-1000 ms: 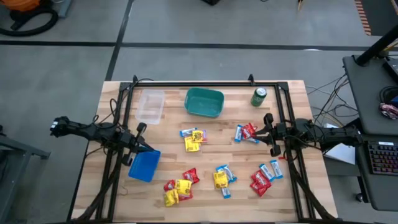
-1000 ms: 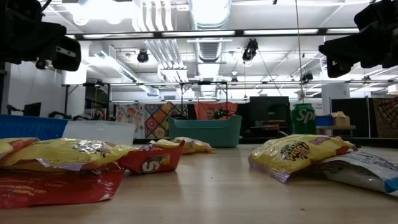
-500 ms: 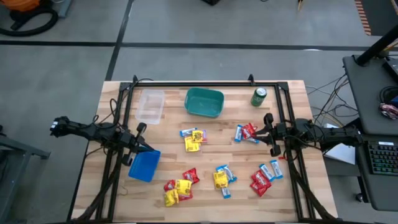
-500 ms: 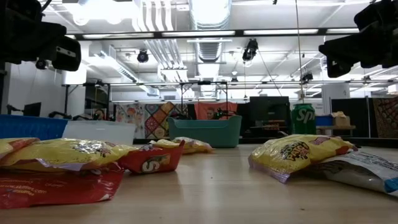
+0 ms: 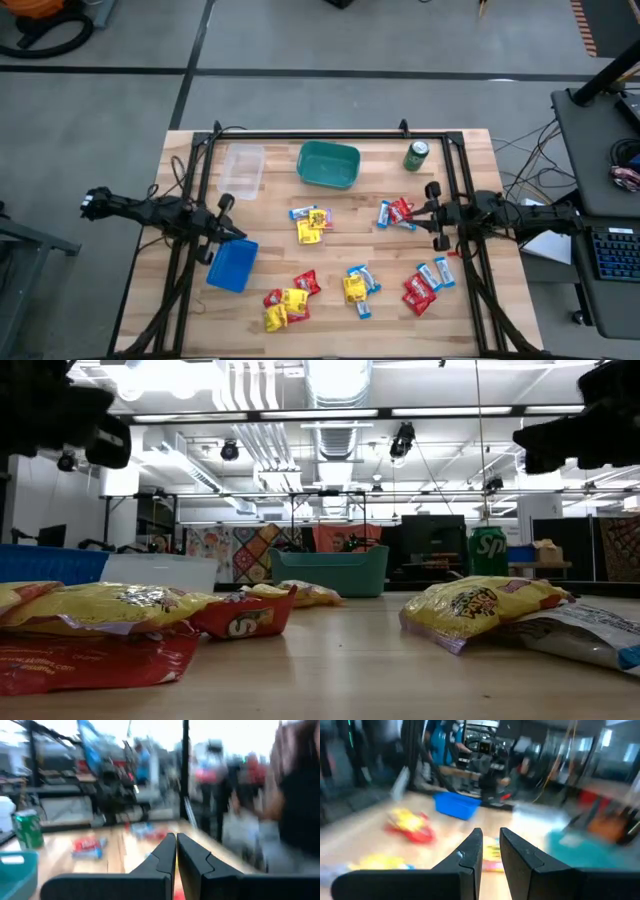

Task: Sort candy
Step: Put the red candy into the green bin

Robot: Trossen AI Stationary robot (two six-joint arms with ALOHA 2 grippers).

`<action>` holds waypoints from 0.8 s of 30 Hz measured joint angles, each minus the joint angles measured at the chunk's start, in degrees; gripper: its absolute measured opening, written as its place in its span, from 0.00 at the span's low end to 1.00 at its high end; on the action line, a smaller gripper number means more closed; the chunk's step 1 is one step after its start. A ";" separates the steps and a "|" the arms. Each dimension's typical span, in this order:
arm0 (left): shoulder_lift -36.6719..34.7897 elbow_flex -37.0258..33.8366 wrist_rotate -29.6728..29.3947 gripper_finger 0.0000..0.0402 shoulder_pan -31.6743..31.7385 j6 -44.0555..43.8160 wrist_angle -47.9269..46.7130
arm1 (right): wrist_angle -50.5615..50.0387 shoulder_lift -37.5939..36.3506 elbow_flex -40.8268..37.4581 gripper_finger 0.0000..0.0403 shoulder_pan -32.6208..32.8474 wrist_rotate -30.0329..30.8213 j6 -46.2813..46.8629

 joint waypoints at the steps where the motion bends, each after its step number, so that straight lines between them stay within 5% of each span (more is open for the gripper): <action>1: 0.14 0.00 -0.17 0.00 0.02 -3.66 3.09 | 0.25 -0.01 0.00 0.15 0.06 0.02 9.08; 3: 0.18 0.02 -0.17 0.00 0.00 -6.33 8.47 | 1.92 0.06 -0.02 0.15 0.04 1.33 18.16; 13: 2.27 0.02 -0.17 0.00 0.00 -5.70 20.95 | 4.86 0.34 -0.02 0.15 0.06 1.12 29.05; 24: 19.64 0.02 -5.75 0.00 0.00 -1.03 39.91 | 9.68 5.32 -0.02 0.15 0.06 0.68 31.61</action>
